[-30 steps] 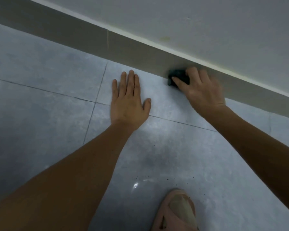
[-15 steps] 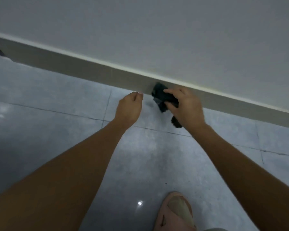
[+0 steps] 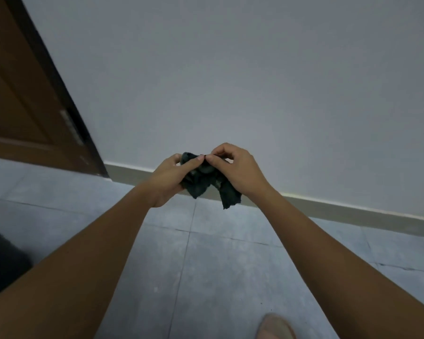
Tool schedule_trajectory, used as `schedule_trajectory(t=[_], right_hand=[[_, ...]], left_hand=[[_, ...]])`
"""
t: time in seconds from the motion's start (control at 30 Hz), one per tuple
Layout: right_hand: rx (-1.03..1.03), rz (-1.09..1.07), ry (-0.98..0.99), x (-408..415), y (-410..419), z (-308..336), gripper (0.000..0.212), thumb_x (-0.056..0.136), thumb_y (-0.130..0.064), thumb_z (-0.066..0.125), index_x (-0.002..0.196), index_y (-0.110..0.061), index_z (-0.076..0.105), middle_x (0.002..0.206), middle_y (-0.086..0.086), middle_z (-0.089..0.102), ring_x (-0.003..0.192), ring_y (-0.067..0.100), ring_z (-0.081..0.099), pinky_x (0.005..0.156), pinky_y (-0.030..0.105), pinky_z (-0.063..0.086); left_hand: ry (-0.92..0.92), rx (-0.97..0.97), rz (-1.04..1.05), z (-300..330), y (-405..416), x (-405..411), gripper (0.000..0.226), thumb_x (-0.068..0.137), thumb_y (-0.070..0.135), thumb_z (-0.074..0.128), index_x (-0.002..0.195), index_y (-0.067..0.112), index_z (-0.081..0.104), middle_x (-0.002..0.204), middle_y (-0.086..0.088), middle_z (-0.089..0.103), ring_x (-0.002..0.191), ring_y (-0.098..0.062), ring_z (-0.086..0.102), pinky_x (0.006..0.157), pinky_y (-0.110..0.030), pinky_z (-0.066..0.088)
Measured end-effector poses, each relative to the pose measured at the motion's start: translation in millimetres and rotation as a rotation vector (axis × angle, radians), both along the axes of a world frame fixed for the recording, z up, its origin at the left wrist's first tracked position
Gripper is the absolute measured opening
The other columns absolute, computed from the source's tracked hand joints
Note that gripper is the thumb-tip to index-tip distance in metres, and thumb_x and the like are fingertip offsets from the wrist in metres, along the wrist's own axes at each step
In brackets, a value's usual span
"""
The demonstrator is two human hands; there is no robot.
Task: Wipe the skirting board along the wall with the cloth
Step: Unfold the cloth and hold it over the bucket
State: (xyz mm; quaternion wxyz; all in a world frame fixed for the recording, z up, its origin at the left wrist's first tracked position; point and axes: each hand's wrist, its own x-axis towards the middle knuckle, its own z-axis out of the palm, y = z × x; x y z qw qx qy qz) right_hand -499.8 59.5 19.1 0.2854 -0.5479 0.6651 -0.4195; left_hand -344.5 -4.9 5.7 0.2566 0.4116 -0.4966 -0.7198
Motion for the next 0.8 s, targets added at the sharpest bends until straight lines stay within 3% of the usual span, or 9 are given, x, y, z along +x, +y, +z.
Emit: schedule_trajectory(t=[0.07,0.17,0.27,0.33,0.43,0.53,0.63,0.8], right_hand=[[0.058,0.049,-0.086,15,-5,32,0.028,0.086,-0.048,0.061,0.091,-0.021,0.067,0.094,-0.005,0.070,0.091,0.009,0.065,0.084,0.023,0.052],[0.361,0.164,-0.267,36,-9,70,0.063,0.079,-0.070,0.052,0.106,-0.015,0.067,0.103,0.007,0.072,0.098,0.024,0.068,0.093,0.040,0.052],[0.561,0.229,-0.375,54,-9,98,0.081,0.075,-0.081,0.038,0.112,-0.015,0.066,0.111,0.007,0.070,0.100,0.021,0.064,0.090,0.036,0.050],[0.500,0.255,-0.535,69,-5,115,0.065,0.082,-0.070,0.047,0.114,-0.017,0.065,0.113,0.006,0.069,0.099,0.021,0.063,0.088,0.035,0.050],[0.267,0.291,-0.805,91,0,137,0.038,0.088,-0.025,0.065,0.121,-0.008,0.059,0.121,0.016,0.063,0.100,0.024,0.063,0.087,0.035,0.053],[0.120,0.242,-0.893,107,2,159,0.044,0.080,0.000,0.070,0.121,-0.011,0.056,0.109,0.014,0.065,0.093,0.026,0.066,0.083,0.037,0.057],[0.052,0.183,-0.901,124,-1,177,0.052,0.079,0.006,0.068,0.123,-0.015,0.051,0.102,0.014,0.066,0.086,0.029,0.067,0.081,0.043,0.057],[0.143,0.122,-0.793,145,-8,195,0.044,0.087,-0.009,0.066,0.124,-0.024,0.048,0.102,0.011,0.066,0.082,0.027,0.067,0.074,0.041,0.058]], left_hand=[[0.016,-0.029,0.072,29,0,21,0.043,0.089,0.028,0.063,0.121,0.001,0.052,0.112,-0.018,0.066,0.100,-0.026,0.067,0.083,-0.038,0.056],[0.017,-0.105,0.165,70,6,51,0.023,0.093,0.027,0.058,0.106,0.008,0.054,0.098,-0.012,0.066,0.084,-0.021,0.066,0.073,-0.032,0.056],[0.054,-0.145,0.243,108,13,77,0.014,0.094,0.024,0.057,0.098,0.012,0.053,0.095,-0.011,0.065,0.083,-0.020,0.065,0.075,-0.032,0.055],[0.097,-0.151,0.321,132,20,96,0.019,0.094,0.025,0.057,0.105,0.010,0.054,0.101,-0.012,0.065,0.088,-0.021,0.065,0.075,-0.034,0.054],[0.125,-0.153,0.409,155,29,123,0.019,0.095,0.027,0.055,0.110,0.015,0.052,0.101,-0.009,0.064,0.084,-0.020,0.064,0.068,-0.036,0.053],[0.090,-0.132,0.337,168,37,141,0.012,0.098,0.025,0.049,0.106,0.019,0.055,0.105,-0.009,0.064,0.085,-0.020,0.064,0.067,-0.036,0.052],[0.123,-0.101,0.256,176,43,151,0.025,0.098,0.027,0.046,0.107,0.010,0.063,0.104,-0.014,0.069,0.087,-0.023,0.066,0.074,-0.036,0.053],[0.210,-0.053,0.188,182,44,174,0.047,0.086,0.044,0.058,0.120,0.012,0.061,0.114,-0.012,0.070,0.105,-0.024,0.066,0.088,-0.039,0.052]])
